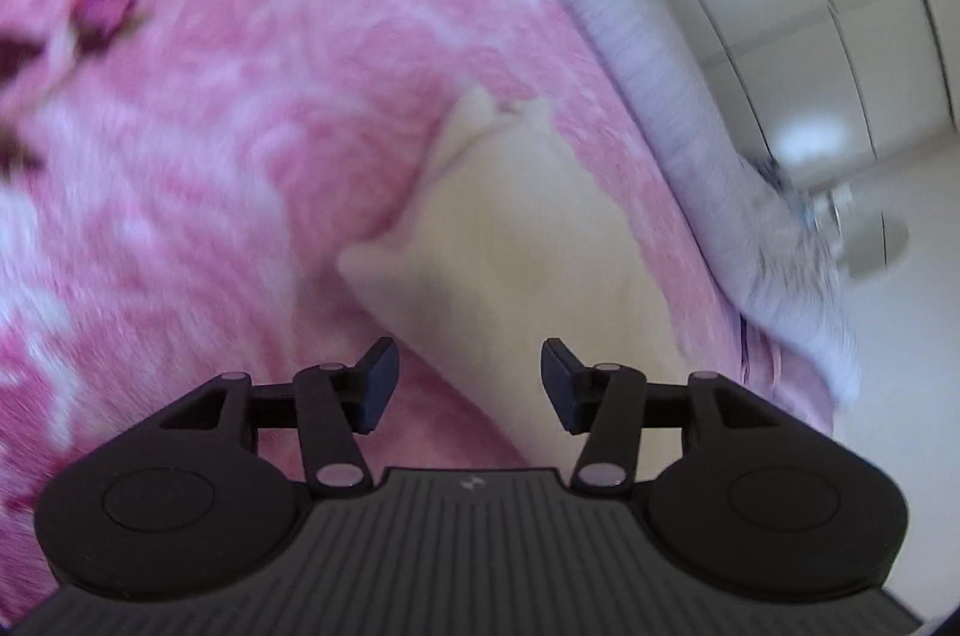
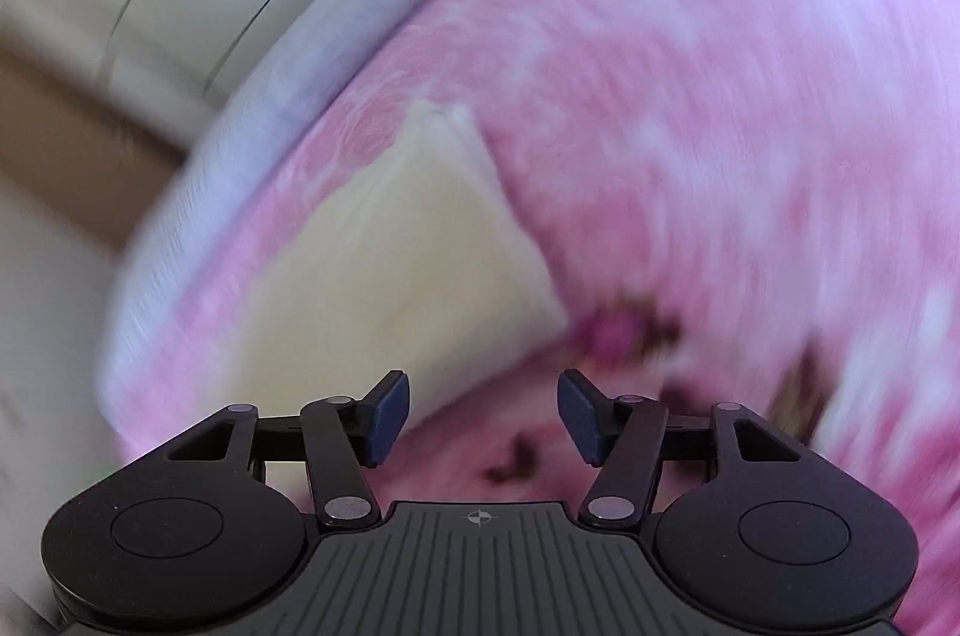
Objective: Fold clothes
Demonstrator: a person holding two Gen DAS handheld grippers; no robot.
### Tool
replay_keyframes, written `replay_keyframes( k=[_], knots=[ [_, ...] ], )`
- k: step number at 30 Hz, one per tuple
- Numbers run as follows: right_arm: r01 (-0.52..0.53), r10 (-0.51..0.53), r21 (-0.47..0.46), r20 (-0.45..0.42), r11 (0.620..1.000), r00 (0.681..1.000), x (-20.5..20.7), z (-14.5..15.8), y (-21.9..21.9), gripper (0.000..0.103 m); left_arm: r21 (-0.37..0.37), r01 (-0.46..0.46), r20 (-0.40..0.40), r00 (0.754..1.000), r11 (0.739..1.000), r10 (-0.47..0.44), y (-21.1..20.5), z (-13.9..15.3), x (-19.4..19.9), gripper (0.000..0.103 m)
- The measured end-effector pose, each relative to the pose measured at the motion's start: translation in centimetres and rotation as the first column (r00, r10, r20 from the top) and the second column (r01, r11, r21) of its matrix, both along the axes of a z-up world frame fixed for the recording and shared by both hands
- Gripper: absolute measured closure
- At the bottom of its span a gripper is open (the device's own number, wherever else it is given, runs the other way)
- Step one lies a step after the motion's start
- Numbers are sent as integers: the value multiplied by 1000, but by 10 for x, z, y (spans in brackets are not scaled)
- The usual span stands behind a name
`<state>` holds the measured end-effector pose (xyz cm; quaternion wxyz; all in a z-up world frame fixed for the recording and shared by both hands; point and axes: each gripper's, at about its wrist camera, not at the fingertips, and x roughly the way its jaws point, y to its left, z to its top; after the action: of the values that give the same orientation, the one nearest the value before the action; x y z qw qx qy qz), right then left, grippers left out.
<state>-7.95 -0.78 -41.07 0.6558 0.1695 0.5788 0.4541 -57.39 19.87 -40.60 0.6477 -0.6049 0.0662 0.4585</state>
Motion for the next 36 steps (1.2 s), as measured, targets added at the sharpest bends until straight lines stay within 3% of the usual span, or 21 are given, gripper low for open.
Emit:
replay_keyframes(
  k=[2,4,5,6,7,9,12,14,16,20,22,24,26,27,29,31,33,35,36],
  knots=[
    [74,-68,36,-143,997,987,9,-18,5,44,-11,-30,9,1000,999,30,8,-9,2,56],
    [116,-104,60,-175,991,979,15,-26,15,45,-22,-42,12,999,999,42,17,-17,5,64],
    [121,-111,60,-156,991,982,16,-26,21,47,-24,-43,8,999,999,43,20,-21,7,70],
    [118,-112,43,-118,992,987,18,-23,27,67,-16,-32,-16,999,999,32,21,-22,10,82],
    [114,-112,17,-74,993,991,19,-20,33,80,-6,-23,-36,999,1000,23,22,-22,13,85],
    [121,-120,4,-77,993,990,24,-19,34,87,31,-13,-70,997,999,15,15,-17,14,91],
    [101,-100,21,-15,995,995,21,-4,27,94,114,36,-162,987,993,-18,3,0,20,95],
    [90,-91,25,18,996,996,18,4,17,95,144,67,-183,982,987,-40,-9,13,21,95],
    [104,-104,17,-6,994,995,20,10,2,95,156,91,-185,981,984,-61,-23,20,19,95],
    [54,-53,-56,22,997,998,23,8,-15,92,76,149,-260,958,986,-125,-30,1,22,88],
    [37,-35,-89,32,995,999,23,1,-18,82,63,132,-256,960,989,-112,-32,3,17,85],
    [18,-4,-105,133,994,991,19,16,-21,76,101,154,-348,931,983,-110,-39,24,17,80],
    [1,30,-121,248,993,968,14,36,-25,70,140,180,-442,891,974,-101,-47,46,19,80],
    [-7,47,-130,305,992,951,11,46,-26,70,168,201,-505,859,965,-91,-52,56,24,79],
    [-36,100,-146,463,989,881,-6,67,-26,69,206,270,-604,791,941,-94,-62,73,39,78],
    [-96,178,-170,575,981,799,-31,77,-18,68,230,342,-641,758,911,-123,-67,77,57,70],
    [-181,273,-207,636,961,722,-54,73,-6,68,226,406,-664,729,886,-165,-64,72,74,70],
    [-190,325,-269,665,944,673,-68,55,5,68,180,434,-688,697,883,-202,-55,56,88,70],
    [-188,350,-305,661,934,664,-70,44,9,68,150,444,-698,680,883,-224,-50,47,94,70]
  ],
)
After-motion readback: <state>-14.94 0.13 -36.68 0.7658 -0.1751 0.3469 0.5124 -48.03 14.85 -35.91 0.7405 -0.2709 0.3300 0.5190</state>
